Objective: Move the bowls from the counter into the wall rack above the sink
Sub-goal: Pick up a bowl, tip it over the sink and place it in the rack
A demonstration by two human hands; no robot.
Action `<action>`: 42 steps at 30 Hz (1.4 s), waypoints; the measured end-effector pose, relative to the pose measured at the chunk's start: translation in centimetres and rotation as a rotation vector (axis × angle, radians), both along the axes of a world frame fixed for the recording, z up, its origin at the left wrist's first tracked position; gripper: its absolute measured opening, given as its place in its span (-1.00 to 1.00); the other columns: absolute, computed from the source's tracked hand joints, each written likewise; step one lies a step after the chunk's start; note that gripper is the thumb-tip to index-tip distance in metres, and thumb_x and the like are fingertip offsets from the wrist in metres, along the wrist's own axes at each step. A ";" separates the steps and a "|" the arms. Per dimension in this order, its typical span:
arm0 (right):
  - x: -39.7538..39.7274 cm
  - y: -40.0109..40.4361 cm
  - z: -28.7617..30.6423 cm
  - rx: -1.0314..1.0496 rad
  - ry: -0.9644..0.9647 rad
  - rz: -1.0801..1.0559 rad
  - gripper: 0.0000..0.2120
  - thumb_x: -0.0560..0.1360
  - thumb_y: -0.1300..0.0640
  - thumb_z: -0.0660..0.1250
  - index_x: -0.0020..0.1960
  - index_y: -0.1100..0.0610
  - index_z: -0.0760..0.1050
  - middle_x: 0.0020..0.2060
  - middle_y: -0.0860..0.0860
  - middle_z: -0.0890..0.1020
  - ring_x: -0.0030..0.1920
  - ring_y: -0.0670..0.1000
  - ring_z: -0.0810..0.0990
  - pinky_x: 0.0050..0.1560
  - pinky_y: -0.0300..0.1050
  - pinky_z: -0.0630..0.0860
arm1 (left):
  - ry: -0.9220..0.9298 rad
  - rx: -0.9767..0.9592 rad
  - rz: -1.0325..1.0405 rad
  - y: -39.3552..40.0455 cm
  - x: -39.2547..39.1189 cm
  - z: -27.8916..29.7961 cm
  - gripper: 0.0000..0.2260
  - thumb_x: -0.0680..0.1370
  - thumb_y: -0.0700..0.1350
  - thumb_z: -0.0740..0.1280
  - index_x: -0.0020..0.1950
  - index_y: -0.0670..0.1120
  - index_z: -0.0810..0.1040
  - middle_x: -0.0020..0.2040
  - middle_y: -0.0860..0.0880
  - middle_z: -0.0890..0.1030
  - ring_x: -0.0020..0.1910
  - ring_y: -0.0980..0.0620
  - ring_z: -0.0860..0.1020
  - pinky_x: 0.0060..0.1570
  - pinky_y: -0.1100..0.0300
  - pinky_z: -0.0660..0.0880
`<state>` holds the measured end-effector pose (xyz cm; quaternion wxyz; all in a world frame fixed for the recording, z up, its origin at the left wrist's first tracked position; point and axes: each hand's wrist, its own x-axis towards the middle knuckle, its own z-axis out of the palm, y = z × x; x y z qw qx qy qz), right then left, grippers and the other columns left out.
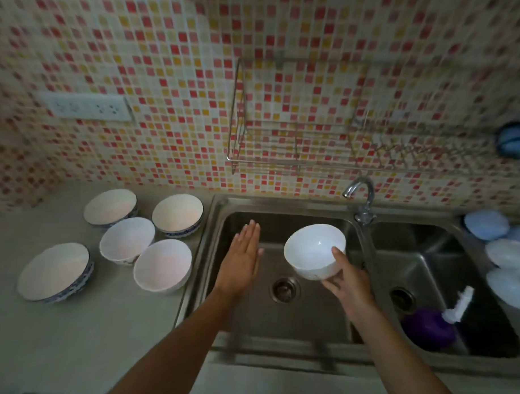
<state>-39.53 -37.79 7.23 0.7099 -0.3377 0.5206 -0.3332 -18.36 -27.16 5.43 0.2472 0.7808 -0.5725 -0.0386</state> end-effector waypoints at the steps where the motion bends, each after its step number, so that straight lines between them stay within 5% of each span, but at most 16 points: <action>1: 0.0 -0.2 0.9 -0.005 -0.050 -0.005 -0.58 0.44 -0.04 0.46 0.24 0.00 0.45 0.22 0.05 0.52 0.19 0.14 0.55 -0.06 -0.02 0.61 | -0.027 -0.048 -0.001 -1.0 0.4 1.7 -0.46 0.63 0.13 -0.18 0.55 -0.10 0.01 0.55 0.00 -0.03 0.55 0.04 -0.05 0.46 0.25 -0.25; 7: 0.0 -1.7 6.3 -0.099 -0.138 -0.090 -0.54 0.48 -0.10 0.37 0.34 -0.07 0.37 0.21 0.05 0.52 0.10 0.12 0.58 -0.24 -0.05 0.63 | -0.159 -0.254 -0.064 -6.7 2.1 10.5 -0.51 0.67 0.03 -0.05 0.56 -0.05 -0.09 0.57 0.04 -0.13 0.54 0.12 -0.21 0.48 0.22 -0.25; 10: -0.1 -2.5 9.1 -0.119 -0.205 -0.069 -0.60 0.51 -0.05 0.34 0.31 -0.01 0.38 0.11 0.06 0.56 0.08 0.12 0.58 -0.16 0.02 0.58 | -0.260 -0.213 -0.072 -9.4 3.0 12.7 -0.50 0.67 0.06 -0.09 0.56 -0.06 -0.16 0.56 0.01 -0.20 0.53 0.08 -0.26 0.44 0.23 -0.36; 20: 1.3 -7.5 15.7 -0.183 -0.300 -0.022 -0.50 0.47 -0.02 0.39 0.35 0.03 0.34 0.17 0.12 0.53 0.14 0.18 0.56 -0.09 0.10 0.61 | -0.393 0.005 0.065 -13.0 4.8 12.0 -0.36 0.54 0.23 -0.37 0.53 -0.09 -0.29 0.53 -0.05 -0.32 0.49 -0.05 -0.35 0.40 0.05 -0.40; 24: 2.5 -10.1 17.5 -0.229 -0.320 -0.061 -0.53 0.46 0.06 0.44 0.30 0.06 0.36 0.21 0.13 0.50 0.18 0.19 0.53 0.13 0.21 0.57 | -0.396 0.003 0.085 -13.4 4.9 11.6 -0.34 0.52 0.23 -0.42 0.54 -0.08 -0.26 0.55 -0.06 -0.27 0.51 -0.06 -0.31 0.44 0.03 -0.35; 27: 4.2 -11.6 18.0 -0.403 -0.165 -0.038 -0.56 0.43 0.05 0.48 0.26 0.02 0.42 0.23 0.06 0.52 0.18 0.12 0.54 0.08 0.10 0.62 | -0.380 -0.006 0.081 -13.4 4.7 11.8 -0.35 0.52 0.23 -0.41 0.54 -0.07 -0.28 0.54 -0.03 -0.29 0.50 -0.05 -0.33 0.42 0.04 -0.38; 35: 8.8 -14.7 16.6 -1.181 0.576 0.077 -0.20 0.37 0.06 0.54 0.48 -0.19 0.21 0.39 0.03 0.33 0.30 0.05 0.40 0.04 -0.21 0.51 | -0.342 0.038 0.040 -13.2 4.8 12.6 -0.36 0.52 0.23 -0.38 0.52 -0.08 -0.35 0.52 -0.04 -0.37 0.48 -0.02 -0.39 0.39 0.09 -0.42; 42: 10.6 -17.0 15.0 -1.443 1.052 0.403 -0.15 0.43 0.11 0.49 0.57 -0.02 0.08 0.50 0.05 0.16 0.46 0.08 0.24 0.24 -0.11 0.47 | -0.332 0.066 0.034 -13.0 4.5 13.2 -0.33 0.48 0.24 -0.44 0.51 -0.08 -0.37 0.51 -0.03 -0.39 0.47 -0.01 -0.41 0.37 0.10 -0.44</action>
